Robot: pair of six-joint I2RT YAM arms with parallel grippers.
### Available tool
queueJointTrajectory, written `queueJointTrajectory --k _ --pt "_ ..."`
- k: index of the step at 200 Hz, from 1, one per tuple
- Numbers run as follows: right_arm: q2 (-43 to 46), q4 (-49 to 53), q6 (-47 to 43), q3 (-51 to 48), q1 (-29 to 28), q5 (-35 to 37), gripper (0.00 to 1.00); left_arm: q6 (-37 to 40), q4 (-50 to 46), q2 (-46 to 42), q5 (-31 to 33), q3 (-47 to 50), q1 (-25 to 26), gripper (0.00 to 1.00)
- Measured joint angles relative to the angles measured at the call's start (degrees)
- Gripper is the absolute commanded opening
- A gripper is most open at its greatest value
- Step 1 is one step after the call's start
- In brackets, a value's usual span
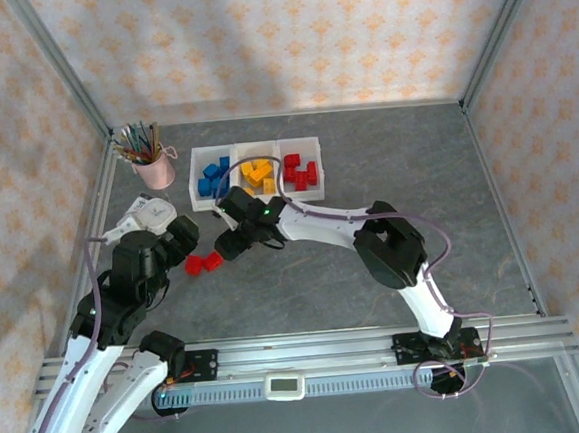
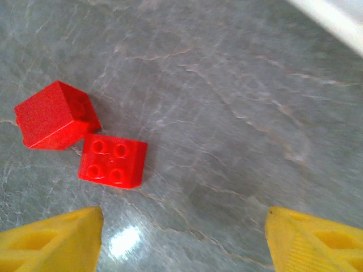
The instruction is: Sort the legos into containers by color
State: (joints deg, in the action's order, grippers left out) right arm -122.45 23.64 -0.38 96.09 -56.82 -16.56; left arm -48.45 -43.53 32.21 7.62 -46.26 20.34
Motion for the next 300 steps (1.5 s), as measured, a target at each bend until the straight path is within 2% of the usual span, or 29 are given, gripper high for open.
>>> queueJointTrajectory --k 38,83,165,206,246,300 --pt "-4.72 0.39 -1.25 5.51 -2.29 0.44 0.81 -1.51 -3.63 -1.22 1.7 0.0 -0.22 0.99" --pt "-7.41 0.72 -0.68 7.32 -5.18 2.91 0.83 -2.71 -5.55 -2.36 2.82 0.0 -0.22 0.99" --pt "-10.84 1.25 1.81 9.75 -6.67 5.27 0.85 -2.78 -6.45 -2.4 3.65 0.0 -0.22 0.99" --pt "-12.83 1.84 3.21 12.41 -6.69 6.1 0.76 -2.75 -6.45 -2.62 3.67 0.0 -0.22 0.99" --pt "-13.35 2.08 4.28 12.76 -6.6 6.64 0.59 -2.75 -6.43 -2.62 3.65 0.02 -0.22 0.99" --pt "-13.35 2.49 5.38 12.79 -6.51 7.15 0.44 -2.75 -6.38 -2.6 3.63 0.02 -0.22 0.99"
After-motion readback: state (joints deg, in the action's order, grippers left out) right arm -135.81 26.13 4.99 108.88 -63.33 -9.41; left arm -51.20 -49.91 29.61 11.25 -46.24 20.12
